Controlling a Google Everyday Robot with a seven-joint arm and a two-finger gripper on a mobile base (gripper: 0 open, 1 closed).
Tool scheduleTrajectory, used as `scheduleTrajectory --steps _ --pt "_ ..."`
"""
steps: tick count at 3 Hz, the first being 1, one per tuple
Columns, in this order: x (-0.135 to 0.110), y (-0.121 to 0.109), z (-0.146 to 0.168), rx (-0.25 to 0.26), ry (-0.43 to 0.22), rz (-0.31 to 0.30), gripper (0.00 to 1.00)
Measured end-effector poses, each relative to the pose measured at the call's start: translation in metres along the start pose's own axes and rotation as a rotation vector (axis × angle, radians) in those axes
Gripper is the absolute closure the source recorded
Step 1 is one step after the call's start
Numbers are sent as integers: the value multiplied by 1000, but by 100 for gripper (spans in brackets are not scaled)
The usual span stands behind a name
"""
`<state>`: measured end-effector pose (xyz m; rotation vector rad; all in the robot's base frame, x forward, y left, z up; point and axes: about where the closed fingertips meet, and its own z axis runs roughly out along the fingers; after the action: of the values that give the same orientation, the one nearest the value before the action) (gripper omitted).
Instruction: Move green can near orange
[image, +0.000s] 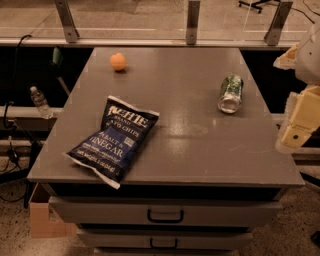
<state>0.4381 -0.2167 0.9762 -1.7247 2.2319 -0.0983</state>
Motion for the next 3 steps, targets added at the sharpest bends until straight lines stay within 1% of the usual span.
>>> scheduleTrajectory --steps 1,2,3 --pt "0 0 0 0 0 0 0" --pt "-10 -8 11 -15 -34 -20 0" --pt "-29 -19 40 -37 -84 -52 0"
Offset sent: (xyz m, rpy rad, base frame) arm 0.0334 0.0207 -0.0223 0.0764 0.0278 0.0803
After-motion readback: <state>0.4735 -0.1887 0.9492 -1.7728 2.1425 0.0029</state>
